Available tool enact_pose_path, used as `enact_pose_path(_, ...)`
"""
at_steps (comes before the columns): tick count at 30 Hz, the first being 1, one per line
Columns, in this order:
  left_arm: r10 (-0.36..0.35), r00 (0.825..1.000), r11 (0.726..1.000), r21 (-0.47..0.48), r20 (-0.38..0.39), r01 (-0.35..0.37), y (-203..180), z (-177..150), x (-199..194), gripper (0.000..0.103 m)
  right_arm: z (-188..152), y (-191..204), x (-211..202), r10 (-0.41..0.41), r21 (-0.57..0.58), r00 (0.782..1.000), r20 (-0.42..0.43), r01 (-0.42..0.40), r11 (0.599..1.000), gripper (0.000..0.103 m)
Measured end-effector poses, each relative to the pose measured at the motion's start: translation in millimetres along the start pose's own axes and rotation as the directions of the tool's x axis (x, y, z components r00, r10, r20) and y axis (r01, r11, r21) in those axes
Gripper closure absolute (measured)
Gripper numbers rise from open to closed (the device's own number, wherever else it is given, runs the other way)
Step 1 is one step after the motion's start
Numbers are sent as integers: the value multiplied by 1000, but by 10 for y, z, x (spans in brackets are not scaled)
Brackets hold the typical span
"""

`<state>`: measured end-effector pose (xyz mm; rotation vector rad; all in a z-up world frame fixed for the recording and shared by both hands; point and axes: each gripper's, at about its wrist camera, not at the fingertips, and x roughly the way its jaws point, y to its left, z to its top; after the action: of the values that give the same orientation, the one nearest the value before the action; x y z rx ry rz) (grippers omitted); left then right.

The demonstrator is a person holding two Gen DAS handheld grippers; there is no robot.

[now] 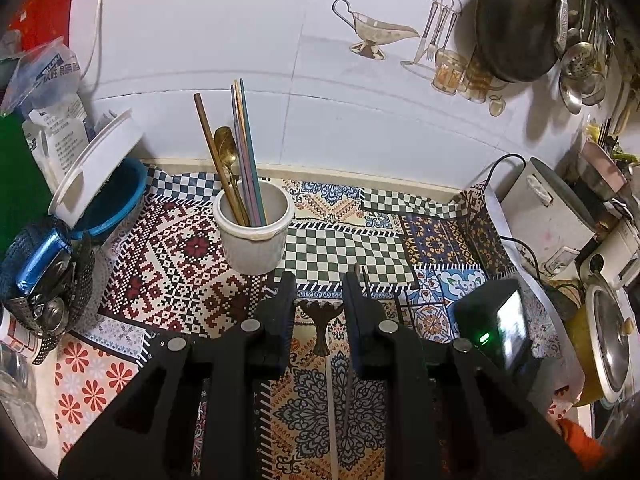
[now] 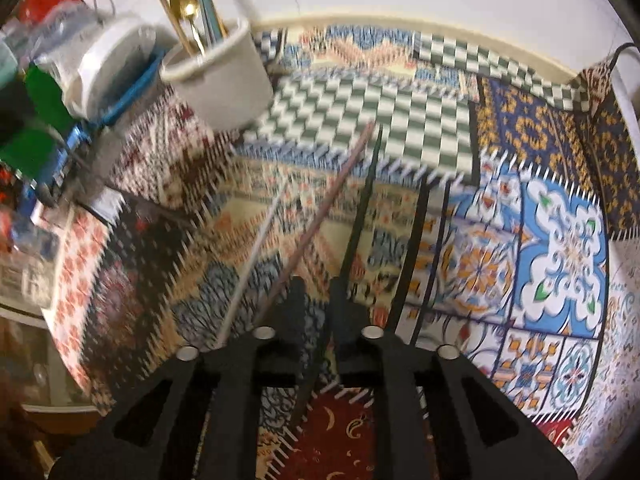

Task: Organize utensils
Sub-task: 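Grasp the dark chopstick with the right tool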

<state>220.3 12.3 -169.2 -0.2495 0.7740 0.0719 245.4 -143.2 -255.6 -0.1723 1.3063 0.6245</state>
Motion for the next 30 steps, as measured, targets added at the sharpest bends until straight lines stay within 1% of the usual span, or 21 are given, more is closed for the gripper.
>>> enact_pose_path(4, 9, 1000, 1000, 1, -12, -9, 3, -26, 25, 81, -56, -48, 140, -35, 28, 999, -12, 36, 999, 90)
enact_pose_path(5, 13, 1000, 1000, 1, -16, -13, 5, -29, 36, 81, -54, -75, 134, -36, 37, 999, 7, 36, 999, 93)
enact_pose_path(9, 16, 1000, 1000, -1, -26, -16, 3, -26, 89, 81, 7, -272, 122, -35, 105, 999, 29, 31, 994, 99)
enact_pose_path(13, 16, 1000, 1000, 9, -25, -15, -38, -12, 111, 81, 19, -557, 51, -81, 180, 996, 35, 73, 981, 98)
enact_pose_path(18, 13, 1000, 1000, 24, -21, -13, -79, 4, 133, 81, -115, -984, -85, -123, 281, 992, 29, 110, 953, 96)
enact_pose_path(20, 6, 1000, 1000, 20, -23, -6, -82, 16, 146, 81, -158, -1117, -132, -112, 313, 994, 18, 101, 944, 96)
enact_pose_path(23, 4, 1000, 1000, 16, -24, -3, -89, 45, 175, 81, -129, -1198, -160, -95, 311, 996, 3, 89, 946, 96)
enact_pose_path(26, 7, 1000, 1000, 10, -25, -6, -84, 69, 202, 81, 21, -1254, -133, -103, 292, 995, 3, 97, 951, 94)
enact_pose_path(28, 10, 1000, 1000, 5, -26, -10, -72, 77, 214, 81, 165, -1290, -85, -86, 279, 996, -2, 83, 957, 85)
enact_pose_path(30, 17, 999, 1000, -1, -28, -17, -53, 82, 227, 81, 290, -1237, -37, -110, 247, 994, -3, 108, 963, 82)
